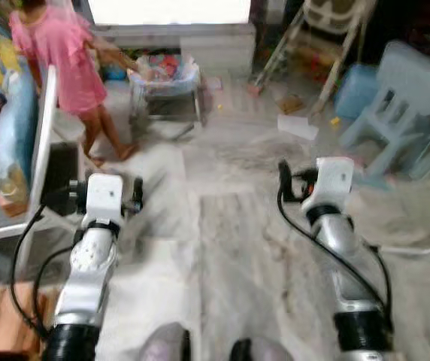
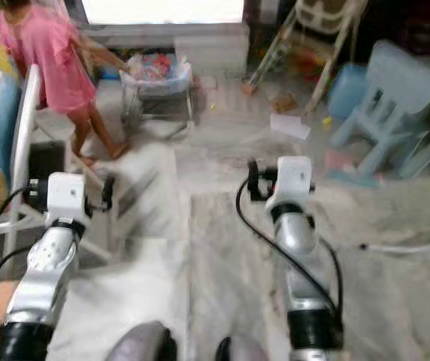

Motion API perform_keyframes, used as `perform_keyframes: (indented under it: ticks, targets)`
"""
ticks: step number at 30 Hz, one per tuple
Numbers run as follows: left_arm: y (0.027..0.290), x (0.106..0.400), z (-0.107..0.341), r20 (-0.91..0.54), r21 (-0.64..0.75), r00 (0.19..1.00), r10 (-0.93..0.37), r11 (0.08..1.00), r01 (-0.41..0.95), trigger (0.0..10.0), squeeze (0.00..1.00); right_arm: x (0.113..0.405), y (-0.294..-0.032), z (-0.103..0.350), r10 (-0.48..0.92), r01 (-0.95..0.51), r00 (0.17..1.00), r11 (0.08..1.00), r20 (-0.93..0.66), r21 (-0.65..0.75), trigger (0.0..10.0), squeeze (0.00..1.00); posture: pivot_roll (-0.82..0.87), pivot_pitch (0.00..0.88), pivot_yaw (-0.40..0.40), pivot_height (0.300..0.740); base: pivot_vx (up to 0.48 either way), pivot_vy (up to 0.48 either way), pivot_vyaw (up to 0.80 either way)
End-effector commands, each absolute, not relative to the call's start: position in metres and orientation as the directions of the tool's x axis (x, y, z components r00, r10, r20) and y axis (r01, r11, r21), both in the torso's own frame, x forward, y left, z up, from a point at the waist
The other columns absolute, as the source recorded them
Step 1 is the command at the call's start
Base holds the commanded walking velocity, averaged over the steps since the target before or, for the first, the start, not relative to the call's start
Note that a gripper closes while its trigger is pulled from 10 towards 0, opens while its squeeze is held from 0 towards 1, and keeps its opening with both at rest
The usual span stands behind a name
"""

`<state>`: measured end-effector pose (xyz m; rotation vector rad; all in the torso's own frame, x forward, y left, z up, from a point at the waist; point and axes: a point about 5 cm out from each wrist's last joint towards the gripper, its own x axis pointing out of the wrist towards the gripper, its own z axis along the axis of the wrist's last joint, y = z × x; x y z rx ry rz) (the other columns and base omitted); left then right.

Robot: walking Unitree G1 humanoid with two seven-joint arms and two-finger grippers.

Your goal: Restocking fridge

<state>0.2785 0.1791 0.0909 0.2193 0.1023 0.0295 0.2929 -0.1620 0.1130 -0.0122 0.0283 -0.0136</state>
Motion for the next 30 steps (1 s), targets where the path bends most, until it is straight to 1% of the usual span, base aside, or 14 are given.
perform_keyframes:
  ticks: [1,3,4,7,10,12,13,15,19,22,28,30]
  targets:
    - [0.185,0.278,0.091,-0.102,0.24,0.993,0.051,0.97,-0.026,10.0,0.0,0.294,-0.159,0.115,-0.008,0.008,1.0,1.0,-0.018,-0.006,10.0,0.0,0.07,0.0,-0.017,0.74,-0.33,0.352,0.0]
    - [0.185,0.278,0.091,-0.102,0.24,0.993,0.052,0.97,-0.026,10.0,0.0,0.294,-0.159,0.115,-0.008,0.008,1.0,1.0,-0.018,-0.006,10.0,0.0,0.07,0.0,-0.017,0.74,-0.33,0.352,0.0]
    - [0.184,0.278,0.092,-0.095,0.262,0.994,0.046,0.965,-0.02,10.0,0.0,0.295,-0.158,0.115,-0.004,0.004,1.0,1.0,-0.017,-0.003,10.0,0.0,0.09,0.0,-0.013,0.74,-0.368,0.311,0.0]
    - [0.182,0.278,0.093,-0.071,0.301,0.997,0.035,0.954,-0.012,10.0,0.0,0.296,-0.156,0.114,0.003,-0.003,1.0,1.0,-0.015,0.002,10.0,0.0,0.09,0.0,-0.014,0.74,-0.337,0.0,0.0]
    - [0.19,0.271,0.096,-0.037,0.302,0.998,0.049,0.953,-0.035,10.0,0.0,0.283,-0.163,0.108,0.005,-0.004,0.999,1.0,-0.033,0.03,10.0,0.0,0.1,0.0,-0.018,0.74,0.0,0.0,0.0]
    - [0.196,0.265,0.095,-0.011,0.289,0.996,0.084,0.954,-0.078,10.0,0.0,0.273,-0.168,0.103,0.001,0.001,0.999,0.999,-0.05,0.035,10.0,0.0,0.1,0.0,-0.02,0.74,0.0,0.0,0.0]
    - [0.196,0.265,0.095,-0.011,0.289,0.996,0.084,0.954,-0.078,10.0,0.0,0.273,-0.168,0.103,0.001,0.001,0.999,0.999,-0.05,0.035,10.0,0.0,0.1,0.0,-0.02,0.74,0.0,0.0,0.0]
    - [0.201,0.259,0.092,-0.003,0.276,0.993,0.117,0.955,-0.111,10.0,0.0,0.263,-0.17,0.098,0.003,-0.003,0.998,1.0,-0.056,0.018,10.0,0.0,0.1,0.0,-0.021,0.74,0.0,0.0,0.0]
    - [0.206,0.246,0.088,0.028,0.31,0.986,0.162,0.937,-0.162,10.0,0.0,0.25,-0.177,0.09,-0.009,0.007,0.998,0.999,-0.068,-0.035,10.0,0.0,0.11,0.0,-0.032,0.74,0.0,0.0,0.0]
    - [0.206,0.244,0.087,0.021,0.292,0.987,0.16,0.943,-0.159,10.0,0.0,0.25,-0.177,0.09,-0.011,0.008,0.998,0.999,-0.067,-0.035,10.0,0.0,0.11,0.0,-0.032,0.74,0.0,0.0,0.0]
    - [0.203,0.243,0.082,-0.025,0.294,0.989,0.146,0.947,-0.132,10.0,0.0,0.258,-0.174,0.093,0.018,-0.021,0.998,0.999,-0.063,-0.05,10.0,0.0,0.11,0.0,-0.038,0.74,0.0,0.0,0.0]
    - [0.2,0.243,0.08,-0.046,0.285,0.992,0.115,0.953,-0.098,10.0,0.0,0.262,-0.171,0.096,0.037,-0.04,0.998,0.998,-0.05,-0.056,10.0,0.0,0.12,0.0,-0.043,0.74,0.0,0.0,0.22]
